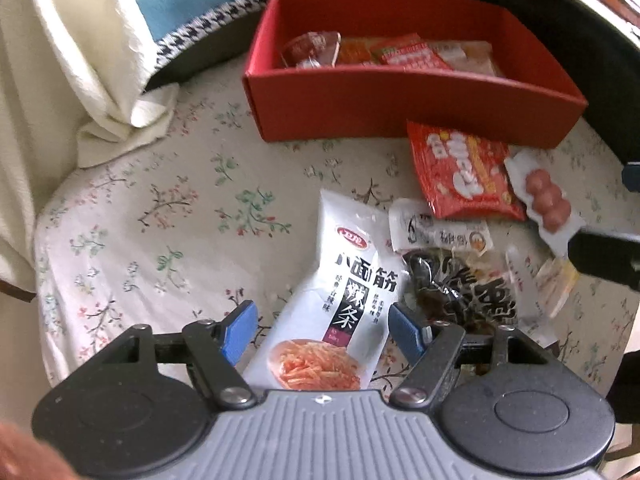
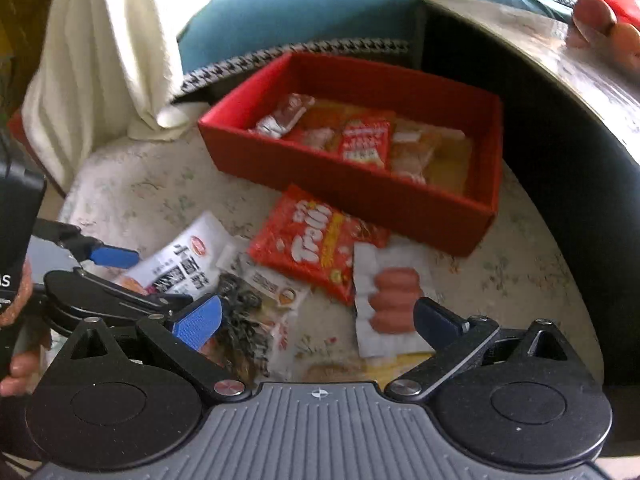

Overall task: Organize snacks
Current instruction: 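Move both grippers back toward the remaining snacks on the cloth, then grasp the white spicy-strip bag with the left gripper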

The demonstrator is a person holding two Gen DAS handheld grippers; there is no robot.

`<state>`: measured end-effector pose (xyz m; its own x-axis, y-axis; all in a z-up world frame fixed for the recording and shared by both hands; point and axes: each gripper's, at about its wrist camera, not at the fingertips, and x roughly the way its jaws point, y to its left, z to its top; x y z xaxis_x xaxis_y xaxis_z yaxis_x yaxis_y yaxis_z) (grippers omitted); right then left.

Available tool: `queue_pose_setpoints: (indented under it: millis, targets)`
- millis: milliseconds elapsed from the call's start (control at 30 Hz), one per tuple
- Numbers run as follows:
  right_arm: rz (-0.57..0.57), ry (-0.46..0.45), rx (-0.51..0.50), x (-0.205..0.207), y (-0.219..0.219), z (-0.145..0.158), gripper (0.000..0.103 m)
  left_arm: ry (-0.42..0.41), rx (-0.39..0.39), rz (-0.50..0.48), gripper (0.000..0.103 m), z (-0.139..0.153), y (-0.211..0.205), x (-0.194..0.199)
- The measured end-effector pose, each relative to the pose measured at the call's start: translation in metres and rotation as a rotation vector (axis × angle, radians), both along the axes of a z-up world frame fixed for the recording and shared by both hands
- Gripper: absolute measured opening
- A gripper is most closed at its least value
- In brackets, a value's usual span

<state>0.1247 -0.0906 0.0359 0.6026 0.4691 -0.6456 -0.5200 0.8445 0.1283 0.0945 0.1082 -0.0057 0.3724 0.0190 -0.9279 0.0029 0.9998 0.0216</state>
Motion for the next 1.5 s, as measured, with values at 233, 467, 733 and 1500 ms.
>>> queue_pose_setpoints:
  millis: [233, 467, 733, 1500]
  targets:
    - [0.003, 0.089, -0.080, 0.003, 0.012, -0.027, 0.103, -0.001, 0.054, -0.068, 0.067, -0.012, -0.013, 0.003]
    - [0.018, 0.106, -0.134, 0.005, 0.026, -0.040, 0.103, -0.023, 0.081, -0.052, 0.088, -0.015, -0.010, 0.002]
    - [0.059, 0.113, -0.174, 0.001, 0.040, -0.051, 0.103, -0.052, 0.019, 0.002, 0.099, -0.022, 0.004, -0.001]
    - [0.043, 0.117, -0.119, 0.012, 0.023, -0.045, 0.088, -0.078, -0.012, -0.033, 0.080, -0.012, -0.012, -0.010]
